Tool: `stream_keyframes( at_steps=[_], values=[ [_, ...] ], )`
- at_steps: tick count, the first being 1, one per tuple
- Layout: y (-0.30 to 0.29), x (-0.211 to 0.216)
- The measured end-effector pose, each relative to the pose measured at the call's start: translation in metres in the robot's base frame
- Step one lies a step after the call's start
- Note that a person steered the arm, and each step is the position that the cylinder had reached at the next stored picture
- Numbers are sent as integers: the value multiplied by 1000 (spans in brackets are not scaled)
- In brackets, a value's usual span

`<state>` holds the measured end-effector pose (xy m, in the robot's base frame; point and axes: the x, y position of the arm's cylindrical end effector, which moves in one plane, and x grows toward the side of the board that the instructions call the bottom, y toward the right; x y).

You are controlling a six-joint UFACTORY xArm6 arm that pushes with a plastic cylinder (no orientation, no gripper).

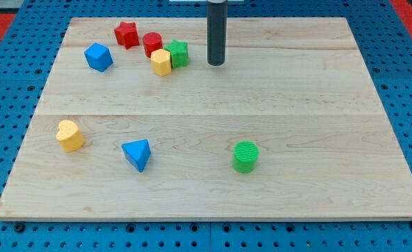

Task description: Push the yellow hexagon into the blue cube

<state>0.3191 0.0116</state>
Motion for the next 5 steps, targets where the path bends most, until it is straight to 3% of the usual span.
stream_keyframes(
  at_steps=[2, 5],
  values=[
    [-82, 0],
    [-138, 5]
  ],
)
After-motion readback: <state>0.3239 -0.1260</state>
